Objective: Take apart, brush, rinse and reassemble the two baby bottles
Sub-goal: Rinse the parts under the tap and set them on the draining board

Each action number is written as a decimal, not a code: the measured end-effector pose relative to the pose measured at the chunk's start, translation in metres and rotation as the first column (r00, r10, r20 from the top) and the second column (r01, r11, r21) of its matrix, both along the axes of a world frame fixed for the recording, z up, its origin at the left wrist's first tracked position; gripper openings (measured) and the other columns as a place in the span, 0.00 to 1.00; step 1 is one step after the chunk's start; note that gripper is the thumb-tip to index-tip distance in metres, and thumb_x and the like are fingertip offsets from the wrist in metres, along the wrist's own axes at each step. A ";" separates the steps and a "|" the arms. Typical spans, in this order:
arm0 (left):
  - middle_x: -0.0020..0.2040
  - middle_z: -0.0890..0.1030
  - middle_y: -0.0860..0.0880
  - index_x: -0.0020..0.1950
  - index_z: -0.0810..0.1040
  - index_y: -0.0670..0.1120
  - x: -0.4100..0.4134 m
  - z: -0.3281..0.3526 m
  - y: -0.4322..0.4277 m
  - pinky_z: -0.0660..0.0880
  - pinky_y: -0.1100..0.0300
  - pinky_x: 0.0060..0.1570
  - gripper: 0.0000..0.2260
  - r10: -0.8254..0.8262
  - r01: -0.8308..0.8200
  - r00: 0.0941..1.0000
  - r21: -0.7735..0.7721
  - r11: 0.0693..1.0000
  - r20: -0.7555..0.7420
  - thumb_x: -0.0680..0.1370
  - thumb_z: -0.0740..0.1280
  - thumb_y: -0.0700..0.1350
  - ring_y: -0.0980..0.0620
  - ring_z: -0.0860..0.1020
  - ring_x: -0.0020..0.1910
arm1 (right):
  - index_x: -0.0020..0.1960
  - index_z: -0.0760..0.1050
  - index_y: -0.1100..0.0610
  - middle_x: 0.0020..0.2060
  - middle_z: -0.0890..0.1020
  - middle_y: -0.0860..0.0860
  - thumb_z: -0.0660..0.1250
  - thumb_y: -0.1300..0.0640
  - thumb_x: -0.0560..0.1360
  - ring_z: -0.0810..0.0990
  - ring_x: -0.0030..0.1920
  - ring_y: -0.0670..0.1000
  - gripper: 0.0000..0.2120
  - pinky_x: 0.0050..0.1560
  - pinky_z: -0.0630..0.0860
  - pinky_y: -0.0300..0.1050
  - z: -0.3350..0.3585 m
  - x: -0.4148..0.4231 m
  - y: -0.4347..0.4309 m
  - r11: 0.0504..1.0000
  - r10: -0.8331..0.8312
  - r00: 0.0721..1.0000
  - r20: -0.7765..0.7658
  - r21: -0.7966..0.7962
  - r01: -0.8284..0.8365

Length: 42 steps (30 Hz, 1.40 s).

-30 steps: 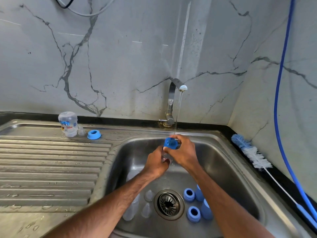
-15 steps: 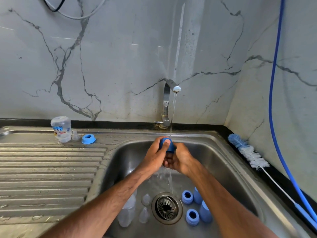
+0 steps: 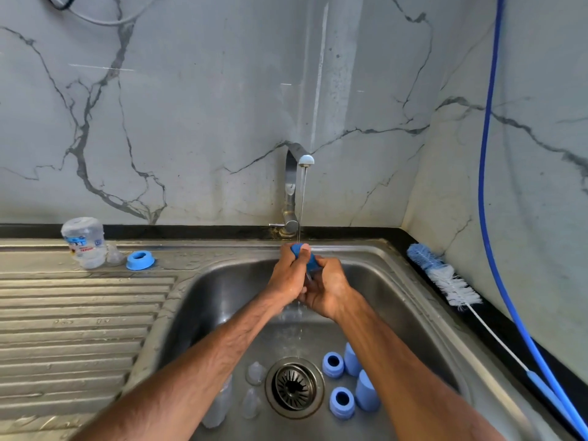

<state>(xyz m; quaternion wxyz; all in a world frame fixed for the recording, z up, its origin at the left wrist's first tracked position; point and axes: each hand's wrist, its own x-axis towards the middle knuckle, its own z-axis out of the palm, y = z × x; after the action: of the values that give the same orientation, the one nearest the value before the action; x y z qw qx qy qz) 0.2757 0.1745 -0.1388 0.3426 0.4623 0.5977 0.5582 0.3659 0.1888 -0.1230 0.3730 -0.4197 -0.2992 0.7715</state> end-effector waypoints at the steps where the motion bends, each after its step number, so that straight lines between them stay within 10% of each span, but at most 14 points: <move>1: 0.46 0.77 0.46 0.68 0.69 0.48 0.000 0.004 -0.001 0.75 0.62 0.32 0.15 -0.035 0.035 0.998 -0.005 0.999 0.060 0.86 0.57 0.55 0.56 0.76 0.37 | 0.54 0.79 0.64 0.36 0.81 0.58 0.49 0.49 0.85 0.78 0.33 0.51 0.25 0.28 0.72 0.42 0.000 0.000 0.002 1.000 0.004 1.000 0.001 -0.007 -0.004; 6: 0.47 0.76 0.46 0.70 0.68 0.51 0.002 0.009 -0.009 0.74 0.65 0.27 0.12 -0.122 0.121 0.992 0.033 0.992 0.019 0.87 0.57 0.51 0.59 0.74 0.34 | 0.52 0.79 0.61 0.33 0.79 0.55 0.47 0.46 0.86 0.73 0.30 0.49 0.27 0.26 0.69 0.39 -0.005 -0.004 0.010 0.998 0.046 0.999 -0.022 -0.034 -0.047; 9: 0.60 0.79 0.43 0.72 0.69 0.46 -0.009 0.002 -0.013 0.80 0.53 0.53 0.15 -0.037 0.065 0.973 0.116 0.991 -0.230 0.87 0.58 0.48 0.48 0.80 0.52 | 0.61 0.79 0.64 0.46 0.85 0.61 0.55 0.44 0.86 0.82 0.43 0.55 0.25 0.44 0.80 0.47 -0.007 -0.006 0.010 1.000 0.025 0.999 -0.037 -0.011 -0.025; 12: 0.60 0.82 0.44 0.70 0.74 0.42 -0.032 -0.005 -0.018 0.78 0.51 0.61 0.15 -0.003 0.113 0.889 0.214 0.970 -0.458 0.84 0.66 0.44 0.48 0.82 0.56 | 0.59 0.77 0.61 0.49 0.84 0.63 0.65 0.46 0.84 0.85 0.41 0.57 0.17 0.40 0.84 0.50 -0.003 0.003 0.014 0.997 -0.010 0.999 -0.038 0.075 0.013; 16: 0.55 0.86 0.49 0.63 0.81 0.43 -0.056 -0.008 -0.021 0.81 0.53 0.58 0.15 -0.007 0.127 0.769 0.143 0.982 -0.639 0.77 0.75 0.39 0.53 0.84 0.52 | 0.57 0.80 0.63 0.52 0.84 0.62 0.78 0.55 0.75 0.88 0.43 0.60 0.15 0.41 0.86 0.50 -0.008 0.005 0.012 0.946 -0.088 0.962 0.260 0.323 -0.001; 20: 0.47 0.87 0.51 0.52 0.85 0.46 -0.068 -0.008 -0.017 0.82 0.50 0.53 0.08 -0.047 0.088 0.625 0.011 0.996 -0.779 0.75 0.75 0.38 0.54 0.84 0.46 | 0.59 0.80 0.55 0.50 0.84 0.51 0.82 0.53 0.69 0.85 0.50 0.53 0.21 0.52 0.85 0.52 -0.018 -0.001 0.010 0.777 -0.295 0.721 0.627 0.596 -0.201; 26: 0.60 0.78 0.47 0.69 0.73 0.39 -0.072 0.015 0.011 0.76 0.57 0.59 0.20 0.098 -0.100 0.828 0.027 0.995 -0.553 0.77 0.67 0.33 0.50 0.77 0.57 | 0.63 0.78 0.49 0.51 0.82 0.45 0.79 0.48 0.70 0.82 0.49 0.44 0.23 0.51 0.83 0.44 -0.025 -0.009 0.009 0.585 -0.422 0.638 0.644 0.731 -0.351; 31: 0.48 0.75 0.46 0.44 0.74 0.46 -0.058 0.029 0.036 0.73 0.55 0.45 0.10 0.176 -0.183 0.979 -0.059 0.981 -0.101 0.78 0.63 0.32 0.49 0.74 0.49 | 0.64 0.78 0.51 0.54 0.83 0.48 0.79 0.46 0.71 0.82 0.51 0.48 0.24 0.56 0.83 0.50 -0.030 -0.005 0.010 0.585 -0.443 0.607 0.660 0.725 -0.363; 35: 0.43 0.78 0.48 0.48 0.78 0.41 -0.060 0.025 0.037 0.77 0.57 0.47 0.11 0.172 -0.172 0.953 -0.024 0.985 0.250 0.81 0.60 0.28 0.51 0.75 0.41 | 0.65 0.78 0.51 0.56 0.83 0.49 0.79 0.44 0.72 0.82 0.53 0.49 0.25 0.57 0.83 0.52 -0.028 -0.003 0.012 0.587 -0.459 0.618 0.638 0.740 -0.329; 42: 0.69 0.77 0.39 0.73 0.73 0.40 -0.046 0.045 0.029 0.69 0.54 0.72 0.26 0.044 -0.033 0.990 0.080 0.996 -0.134 0.78 0.54 0.25 0.48 0.76 0.69 | 0.67 0.72 0.53 0.57 0.81 0.52 0.80 0.43 0.70 0.83 0.55 0.53 0.32 0.57 0.83 0.54 -0.026 -0.004 0.012 0.649 -0.432 0.603 0.670 0.696 -0.308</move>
<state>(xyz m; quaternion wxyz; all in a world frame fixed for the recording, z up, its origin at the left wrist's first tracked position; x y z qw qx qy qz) 0.2302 0.2037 -0.0941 0.2724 0.5005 0.6063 0.5548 0.3615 0.2010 -0.1495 0.3681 -0.5310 -0.7078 0.2857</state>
